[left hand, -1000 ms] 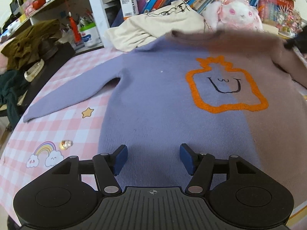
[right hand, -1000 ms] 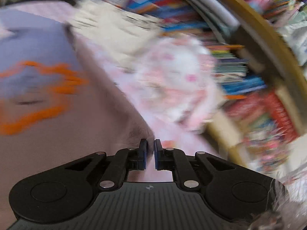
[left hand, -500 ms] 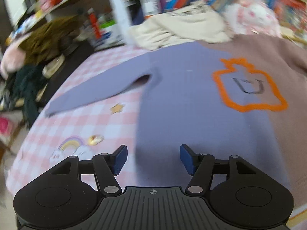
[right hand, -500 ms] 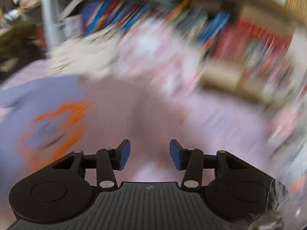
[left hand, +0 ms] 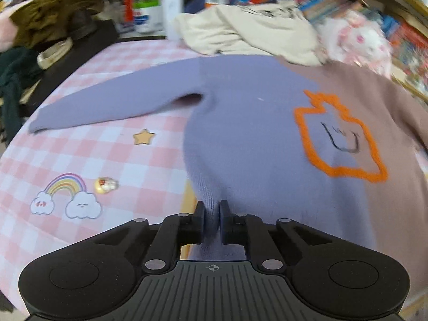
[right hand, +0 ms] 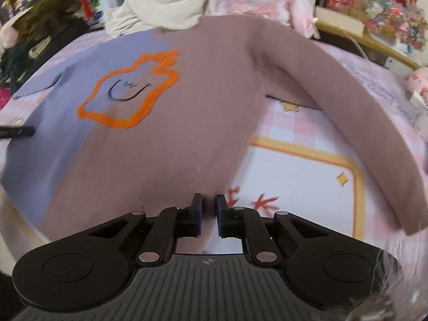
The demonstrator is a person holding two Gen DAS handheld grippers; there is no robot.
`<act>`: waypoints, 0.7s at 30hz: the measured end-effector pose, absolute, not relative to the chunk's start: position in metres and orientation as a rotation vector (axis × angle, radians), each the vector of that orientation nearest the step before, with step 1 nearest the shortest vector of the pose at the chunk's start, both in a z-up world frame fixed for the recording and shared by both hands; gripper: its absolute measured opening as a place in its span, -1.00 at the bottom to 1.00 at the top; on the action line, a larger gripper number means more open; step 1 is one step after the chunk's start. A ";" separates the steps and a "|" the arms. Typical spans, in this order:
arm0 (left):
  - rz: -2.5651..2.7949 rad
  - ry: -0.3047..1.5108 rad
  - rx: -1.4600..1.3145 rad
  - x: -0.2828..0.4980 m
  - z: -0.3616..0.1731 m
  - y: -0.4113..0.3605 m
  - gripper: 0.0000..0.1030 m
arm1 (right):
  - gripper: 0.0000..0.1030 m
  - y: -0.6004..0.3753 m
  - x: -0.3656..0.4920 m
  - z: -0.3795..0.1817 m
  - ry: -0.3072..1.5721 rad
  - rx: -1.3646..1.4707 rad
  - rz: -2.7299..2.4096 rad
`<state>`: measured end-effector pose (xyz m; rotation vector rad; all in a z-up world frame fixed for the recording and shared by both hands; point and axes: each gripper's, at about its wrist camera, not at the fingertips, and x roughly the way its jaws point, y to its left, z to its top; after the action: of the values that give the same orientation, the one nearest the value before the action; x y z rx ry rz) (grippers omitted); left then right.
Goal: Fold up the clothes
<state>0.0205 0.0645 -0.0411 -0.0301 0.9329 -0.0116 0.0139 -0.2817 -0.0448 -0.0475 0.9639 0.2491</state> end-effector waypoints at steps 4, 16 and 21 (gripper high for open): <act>-0.061 0.923 0.049 0.012 -0.042 0.049 -0.84 | -0.89 -0.285 0.017 -0.044 0.957 -0.052 0.132; 0.059 0.922 0.035 0.016 -0.041 0.102 -0.83 | -0.91 -0.248 -0.010 -0.040 0.985 -0.133 0.344; 0.038 0.894 0.126 0.012 -0.043 0.074 -0.83 | -0.97 -0.278 -0.007 -0.045 0.986 -0.140 0.128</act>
<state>0.0116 0.0738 -0.0426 0.1257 0.8936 0.0376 -0.0073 -0.2776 -0.0447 -0.1398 0.9864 0.1276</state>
